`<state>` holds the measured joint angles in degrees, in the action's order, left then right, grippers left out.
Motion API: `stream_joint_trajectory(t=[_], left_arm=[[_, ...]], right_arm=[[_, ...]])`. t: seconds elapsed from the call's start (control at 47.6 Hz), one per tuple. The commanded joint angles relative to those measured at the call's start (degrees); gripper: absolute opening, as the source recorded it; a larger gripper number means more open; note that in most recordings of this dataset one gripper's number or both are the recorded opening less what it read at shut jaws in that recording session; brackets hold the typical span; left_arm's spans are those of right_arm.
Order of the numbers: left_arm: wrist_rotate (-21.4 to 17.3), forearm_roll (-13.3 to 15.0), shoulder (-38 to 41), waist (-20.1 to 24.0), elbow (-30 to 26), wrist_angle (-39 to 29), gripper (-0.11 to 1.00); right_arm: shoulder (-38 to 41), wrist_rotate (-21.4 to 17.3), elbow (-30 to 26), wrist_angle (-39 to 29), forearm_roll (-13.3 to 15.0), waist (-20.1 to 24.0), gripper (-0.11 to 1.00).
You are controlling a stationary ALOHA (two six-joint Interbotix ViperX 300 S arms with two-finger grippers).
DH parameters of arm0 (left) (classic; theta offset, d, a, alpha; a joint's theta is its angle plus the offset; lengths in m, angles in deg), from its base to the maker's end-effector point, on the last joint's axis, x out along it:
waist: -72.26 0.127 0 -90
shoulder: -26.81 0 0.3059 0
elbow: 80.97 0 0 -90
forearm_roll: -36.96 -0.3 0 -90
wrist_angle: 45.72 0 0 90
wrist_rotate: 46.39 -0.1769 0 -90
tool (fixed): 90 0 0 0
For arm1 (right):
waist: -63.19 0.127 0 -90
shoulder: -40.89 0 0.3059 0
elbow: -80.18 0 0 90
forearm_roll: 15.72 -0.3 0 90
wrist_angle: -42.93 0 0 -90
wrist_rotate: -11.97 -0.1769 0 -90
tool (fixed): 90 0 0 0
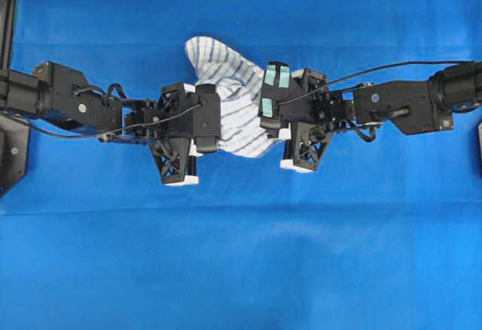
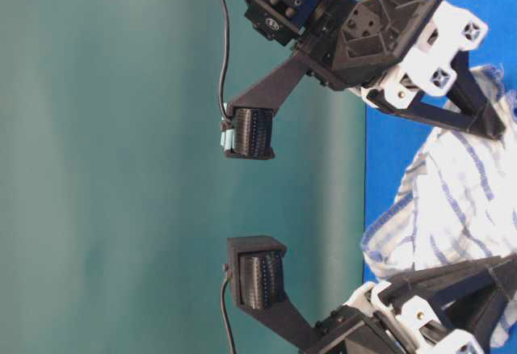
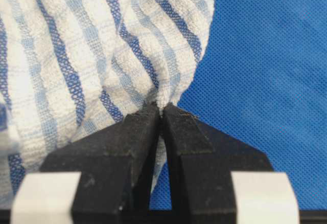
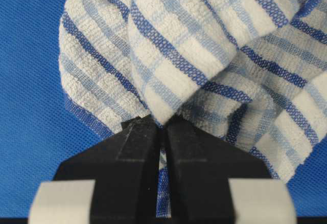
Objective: Lift the towel with both arms.
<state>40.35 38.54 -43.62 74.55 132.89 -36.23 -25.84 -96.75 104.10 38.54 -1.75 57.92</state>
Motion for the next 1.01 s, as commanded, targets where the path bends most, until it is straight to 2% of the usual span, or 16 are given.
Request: stream_joint_trajectory(t=[0.0,0.315,0.651,0.988], left_arm=[[-0.1,0.1,-0.7,0.0,-0.6,0.4,0.03],[-0.4,0.1,-3.8,0.0,-0.6,-1.5,0.03],[-0.9,-0.1,-21.1,0.2,-2.8,-12.8,0.03],[-1.0,-0.3,-36.3,3.3,-11.5,-26.7,0.03]], right_arm=[[-0.9,0.1,-0.5,0.3,0.2,-0.1,0.02],[-3.6,0.0,-1.1,-1.1,0.2,0.1,0.02],[-18.8,1.5,-5.3,-14.4,0.5,0.1,0.02],[-29.3,5.2,-16.3,-28.0,2.4,0.2,0.02]])
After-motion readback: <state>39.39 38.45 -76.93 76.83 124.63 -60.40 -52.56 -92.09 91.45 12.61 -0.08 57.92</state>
